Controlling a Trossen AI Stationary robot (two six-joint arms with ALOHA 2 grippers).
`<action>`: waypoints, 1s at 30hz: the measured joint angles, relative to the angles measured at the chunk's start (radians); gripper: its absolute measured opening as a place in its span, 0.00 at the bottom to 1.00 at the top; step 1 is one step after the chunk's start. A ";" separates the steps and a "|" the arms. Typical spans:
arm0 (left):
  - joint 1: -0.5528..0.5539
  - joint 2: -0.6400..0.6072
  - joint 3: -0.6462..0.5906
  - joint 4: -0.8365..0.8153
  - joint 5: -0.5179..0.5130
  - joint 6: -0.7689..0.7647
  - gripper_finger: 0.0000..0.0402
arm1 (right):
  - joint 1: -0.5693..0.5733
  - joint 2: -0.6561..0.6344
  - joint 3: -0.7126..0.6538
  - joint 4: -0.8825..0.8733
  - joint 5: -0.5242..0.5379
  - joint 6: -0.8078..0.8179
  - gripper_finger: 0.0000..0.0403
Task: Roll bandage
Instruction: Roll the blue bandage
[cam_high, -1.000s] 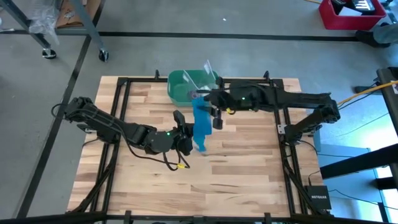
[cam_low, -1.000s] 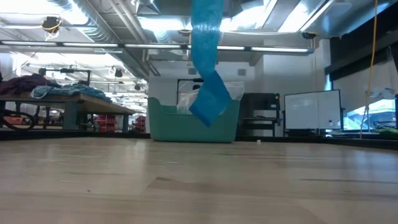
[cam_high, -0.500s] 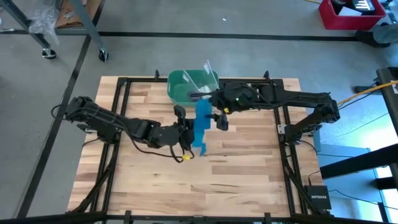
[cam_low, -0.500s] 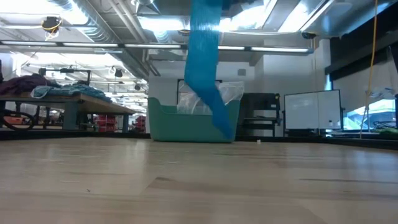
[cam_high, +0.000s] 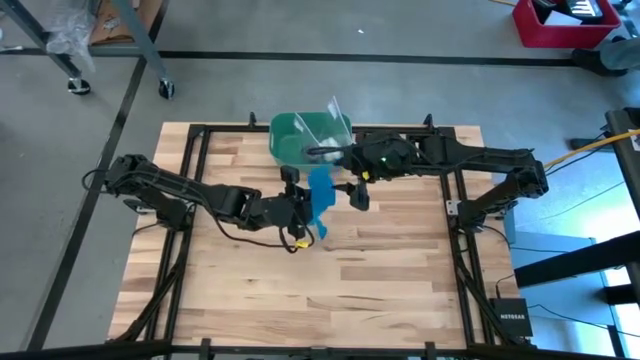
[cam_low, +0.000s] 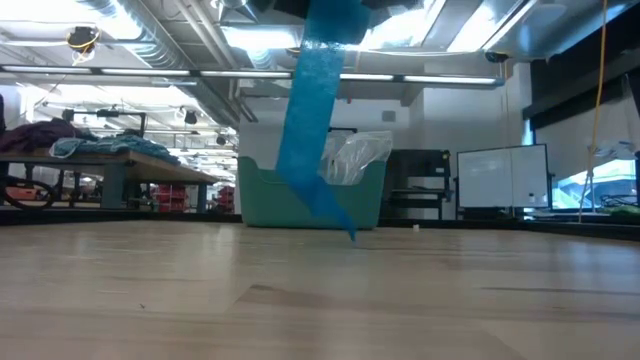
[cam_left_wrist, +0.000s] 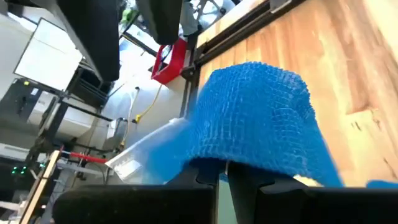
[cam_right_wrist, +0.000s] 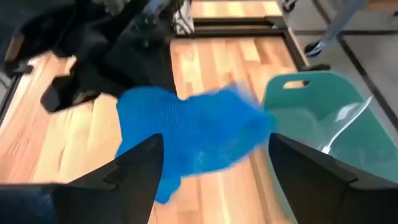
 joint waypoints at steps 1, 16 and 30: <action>-0.002 0.000 0.000 -0.003 0.000 -0.001 0.03 | 0.000 -0.001 0.000 -0.030 -0.022 0.004 0.72; -0.043 -0.030 0.017 0.090 -0.026 -0.025 0.03 | 0.180 -0.187 -0.459 0.239 0.023 -0.007 0.72; -0.033 -0.031 0.016 0.171 -0.029 -0.037 0.03 | 0.211 -0.072 -0.911 1.359 0.003 -0.036 0.72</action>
